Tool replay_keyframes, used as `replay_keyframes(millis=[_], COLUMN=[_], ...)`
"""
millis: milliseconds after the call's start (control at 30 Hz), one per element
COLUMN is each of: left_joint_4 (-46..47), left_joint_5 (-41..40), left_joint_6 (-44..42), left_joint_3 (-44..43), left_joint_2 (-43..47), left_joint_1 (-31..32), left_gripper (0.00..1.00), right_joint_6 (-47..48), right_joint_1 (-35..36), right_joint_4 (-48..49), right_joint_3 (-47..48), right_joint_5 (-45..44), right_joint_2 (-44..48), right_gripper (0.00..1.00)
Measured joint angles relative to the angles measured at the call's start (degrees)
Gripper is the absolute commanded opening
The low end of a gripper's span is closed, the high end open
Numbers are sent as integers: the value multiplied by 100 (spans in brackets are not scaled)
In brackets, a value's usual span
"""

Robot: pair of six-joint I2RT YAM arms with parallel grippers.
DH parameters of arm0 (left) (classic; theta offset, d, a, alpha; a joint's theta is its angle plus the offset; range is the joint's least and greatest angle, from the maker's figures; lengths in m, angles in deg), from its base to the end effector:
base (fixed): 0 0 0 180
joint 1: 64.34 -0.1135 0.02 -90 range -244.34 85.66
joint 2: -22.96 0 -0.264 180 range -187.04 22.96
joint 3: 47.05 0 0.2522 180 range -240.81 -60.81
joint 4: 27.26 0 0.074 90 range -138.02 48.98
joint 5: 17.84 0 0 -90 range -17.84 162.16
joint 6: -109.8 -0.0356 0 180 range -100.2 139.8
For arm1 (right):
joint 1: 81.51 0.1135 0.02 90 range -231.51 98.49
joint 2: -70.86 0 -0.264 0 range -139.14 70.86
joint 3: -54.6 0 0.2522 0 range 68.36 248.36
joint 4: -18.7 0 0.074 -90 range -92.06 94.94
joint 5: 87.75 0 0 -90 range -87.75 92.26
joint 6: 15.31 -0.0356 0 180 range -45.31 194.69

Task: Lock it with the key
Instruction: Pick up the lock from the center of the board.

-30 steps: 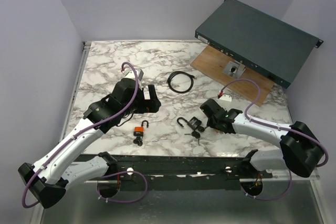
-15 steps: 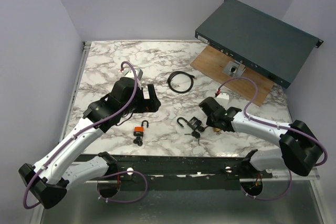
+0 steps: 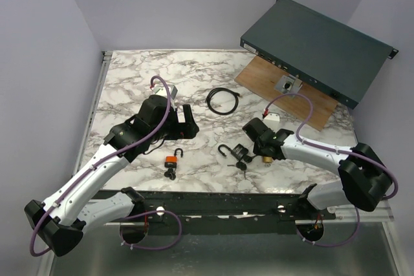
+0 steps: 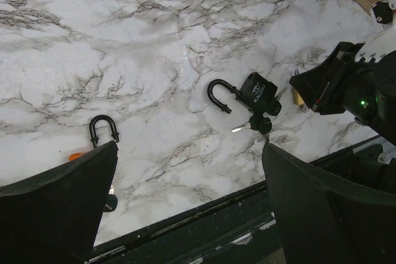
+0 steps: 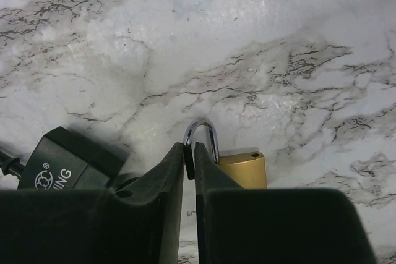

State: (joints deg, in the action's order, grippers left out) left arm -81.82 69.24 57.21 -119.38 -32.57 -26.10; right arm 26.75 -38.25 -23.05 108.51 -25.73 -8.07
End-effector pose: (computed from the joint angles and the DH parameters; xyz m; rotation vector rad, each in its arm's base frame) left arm 0.1571 -0.1215 0.3370 -0.0121 2.3122 -0.6487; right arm 0.1858 0.1519 0.1690 0.2314 2.5083 -0.0691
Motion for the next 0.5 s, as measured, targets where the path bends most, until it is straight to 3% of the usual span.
replay_keyframes(millis=[133,500], left_joint_4=[2,385], left_joint_5=[22,529], left_joint_6=[0,-74], left_joint_3=[2,289], left_joint_2=[-2,0], left_joint_1=[-4,-33], left_gripper=[98,99], right_joint_6=[2,422], right_joint_1=[0,0], right_joint_4=[-166,-533], right_joint_3=[116,634], right_joint_5=[-44,63], right_joint_2=[-66,101], right_gripper=[1,1])
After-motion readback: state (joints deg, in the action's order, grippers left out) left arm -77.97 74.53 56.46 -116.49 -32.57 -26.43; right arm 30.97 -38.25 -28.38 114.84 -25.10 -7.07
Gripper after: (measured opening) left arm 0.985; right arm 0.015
